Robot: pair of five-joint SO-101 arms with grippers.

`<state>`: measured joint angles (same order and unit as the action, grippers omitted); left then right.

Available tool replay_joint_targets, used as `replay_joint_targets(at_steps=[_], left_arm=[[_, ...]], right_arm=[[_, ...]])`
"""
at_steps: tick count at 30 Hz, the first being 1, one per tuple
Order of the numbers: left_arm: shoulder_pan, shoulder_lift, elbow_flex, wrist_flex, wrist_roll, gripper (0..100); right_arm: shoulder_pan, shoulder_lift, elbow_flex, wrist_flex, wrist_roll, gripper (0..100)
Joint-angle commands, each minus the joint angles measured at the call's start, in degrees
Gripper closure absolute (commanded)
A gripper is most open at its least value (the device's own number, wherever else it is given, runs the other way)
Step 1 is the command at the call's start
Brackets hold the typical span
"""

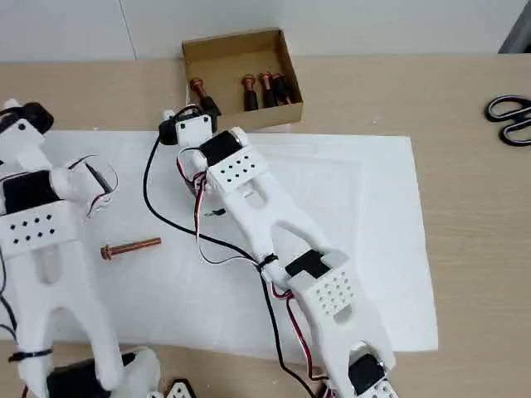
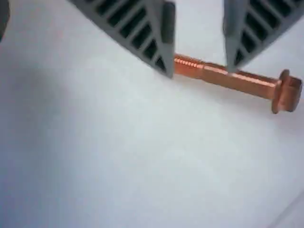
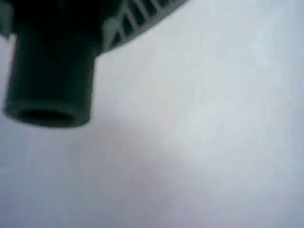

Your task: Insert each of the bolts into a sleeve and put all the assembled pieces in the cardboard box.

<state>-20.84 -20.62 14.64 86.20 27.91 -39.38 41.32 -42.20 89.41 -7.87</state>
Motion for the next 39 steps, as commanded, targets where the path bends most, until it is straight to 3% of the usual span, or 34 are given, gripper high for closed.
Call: replay_joint_targets(at_steps=[1,10,22,26,30,33,39], left_arm=[[0.3,-5.5,-0.3,-1.3,0.1,94],[5.6,-12.5,-0.1,-2.5,0.0,94],[6.5,-14.7,0.0,0.8,0.6,94],[7.1,-14.8,2.7,0.4,11.3,100],[7.1,-14.6,8.1,-0.3,20.1,99],[6.1,-15.0,11.3,-4.6,20.4,99],[9.9,-15.0,14.6,-2.6,18.6,99]], right_arm=[[0.5,-3.7,-4.6,4.6,0.7,99.6],[2.9,-13.1,-6.3,8.4,-3.8,99.5],[8.7,-22.7,-4.7,9.5,-7.2,99.5],[8.7,-25.6,0.4,9.5,-7.2,99.5],[8.7,-29.3,6.3,9.5,-7.3,99.5],[9.8,-31.8,9.9,9.5,-7.3,99.5],[10.1,-35.0,13.5,9.4,-7.3,99.5]])
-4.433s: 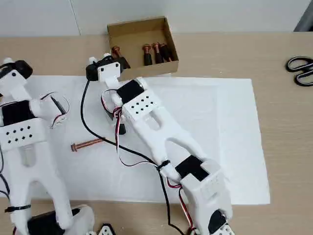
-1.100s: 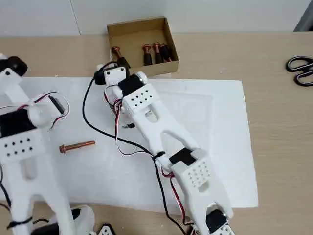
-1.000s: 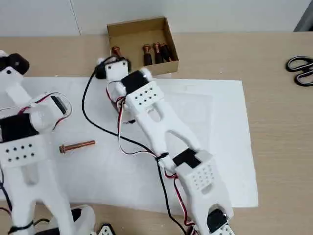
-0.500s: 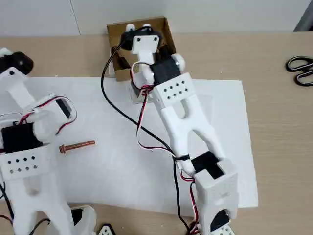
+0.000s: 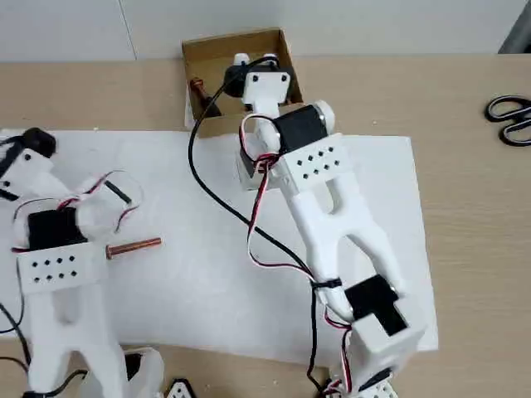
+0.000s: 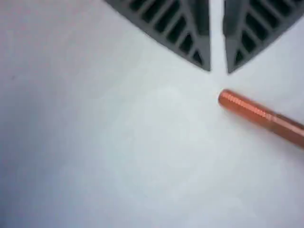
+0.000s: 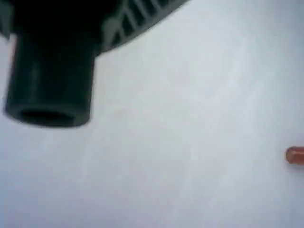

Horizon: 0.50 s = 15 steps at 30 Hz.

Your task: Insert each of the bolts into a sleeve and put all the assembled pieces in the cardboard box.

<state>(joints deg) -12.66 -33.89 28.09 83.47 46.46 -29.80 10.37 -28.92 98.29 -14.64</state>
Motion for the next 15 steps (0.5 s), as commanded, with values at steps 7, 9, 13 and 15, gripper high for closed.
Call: replay_joint_targets(at_steps=[7,9,13,15], left_arm=[[0.8,-1.5,6.5,1.1,15.3,99],[0.8,-1.3,7.8,1.1,16.3,99],[0.7,-1.3,12.4,-1.7,16.6,99],[0.7,-1.3,15.5,-4.7,16.5,99]], right_arm=[[0.5,-5.8,0.3,0.6,-0.4,99.5],[0.5,-6.1,0.3,0.6,-0.4,99.5],[0.5,-5.9,0.3,0.6,-0.2,99.5],[0.5,-5.9,0.3,0.5,-0.1,99.5]])
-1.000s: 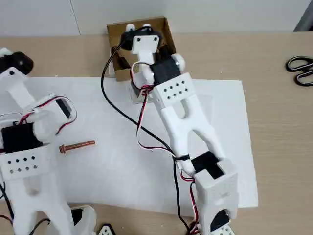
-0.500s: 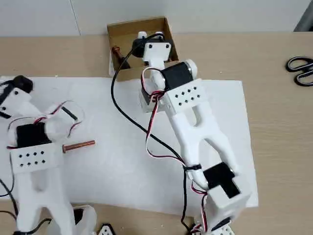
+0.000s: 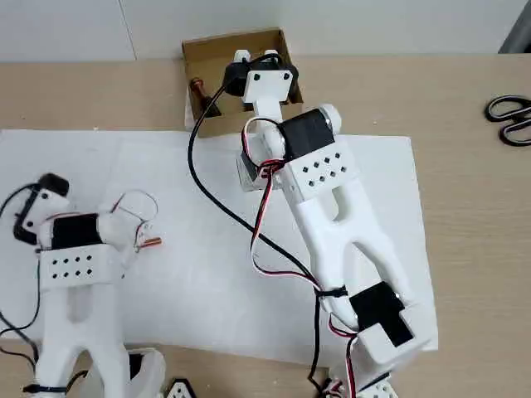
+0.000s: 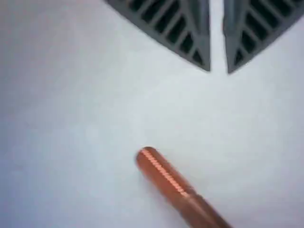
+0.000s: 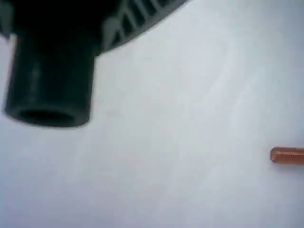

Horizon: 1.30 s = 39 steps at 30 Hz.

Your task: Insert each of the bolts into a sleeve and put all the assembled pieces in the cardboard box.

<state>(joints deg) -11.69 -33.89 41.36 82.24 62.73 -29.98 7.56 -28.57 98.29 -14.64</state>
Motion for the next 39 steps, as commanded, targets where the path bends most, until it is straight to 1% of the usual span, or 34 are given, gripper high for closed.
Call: replay_joint_targets(at_steps=[1,3,5,9,14,16,24,27,29,35,39], left_arm=[[-0.5,-1.3,3.6,-5.2,-0.3,99],[-1.9,-1.3,5.8,-8.9,-2.0,99],[-3.1,-1.3,8.0,-12.1,-2.3,99],[-4.2,-1.3,10.3,-14.8,-2.3,98],[-4.0,-1.3,10.8,-15.2,-2.4,85],[-4.1,-1.3,11.4,-16.5,-2.4,82],[-4.3,-1.3,15.5,-24.7,-2.2,82],[-4.3,-1.3,16.7,-27.0,-2.1,82],[-4.3,-1.3,17.4,-28.1,-0.8,82],[-4.4,-1.3,18.5,-28.7,-0.2,82],[-4.4,-1.4,18.5,-28.7,-0.2,82]], right_arm=[[0.7,-3.1,-0.1,0.4,-0.1,99.5],[0.7,-3.1,-0.1,0.4,-0.1,99.5],[0.7,-3.1,-0.1,0.4,-0.1,99.5],[0.7,-3.1,-0.1,0.3,-0.1,99.5],[0.7,-2.9,-0.1,0.1,-0.1,99.5],[0.7,-2.9,-0.1,0.1,-0.1,99.5],[1.7,-2.9,-0.1,0.0,0.1,99.5],[3.4,-2.6,-0.1,0.0,2.5,99.5],[4.5,-1.8,-0.1,0.0,3.1,99.5],[5.3,0.1,-0.3,0.0,3.2,99.5],[5.5,0.7,-0.3,-1.8,3.3,99.5]])
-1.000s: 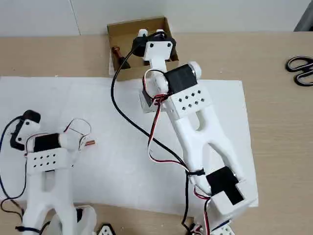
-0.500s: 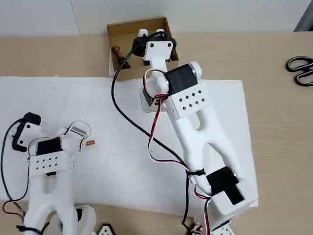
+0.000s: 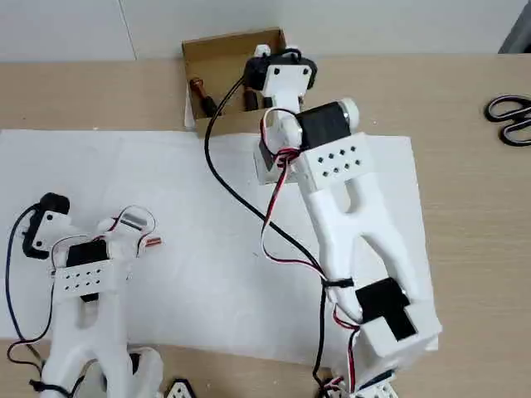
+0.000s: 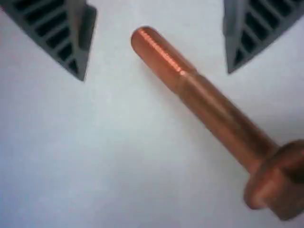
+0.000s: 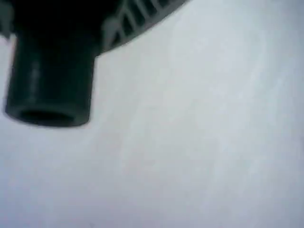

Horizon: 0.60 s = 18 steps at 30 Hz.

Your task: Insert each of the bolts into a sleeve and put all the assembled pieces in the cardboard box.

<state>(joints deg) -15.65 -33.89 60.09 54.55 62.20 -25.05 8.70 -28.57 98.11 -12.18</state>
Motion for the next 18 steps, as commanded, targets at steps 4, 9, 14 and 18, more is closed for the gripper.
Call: replay_joint_targets(at_steps=[4,9,14,18], left_arm=[[-0.4,-1.8,-0.6,1.1,0.4,82],[-4.1,-1.4,-0.3,1.3,0.1,82],[-4.7,-1.3,1.0,1.6,0.1,82],[-4.7,-1.2,1.4,0.0,0.1,82]], right_arm=[[0.6,-0.4,-0.3,-2.9,1.8,99.5],[0.6,-0.4,-0.3,-3.0,2.8,99.5],[0.6,-0.4,-0.3,-3.0,2.8,99.5],[0.6,-0.4,-0.3,-3.0,2.8,99.5]])
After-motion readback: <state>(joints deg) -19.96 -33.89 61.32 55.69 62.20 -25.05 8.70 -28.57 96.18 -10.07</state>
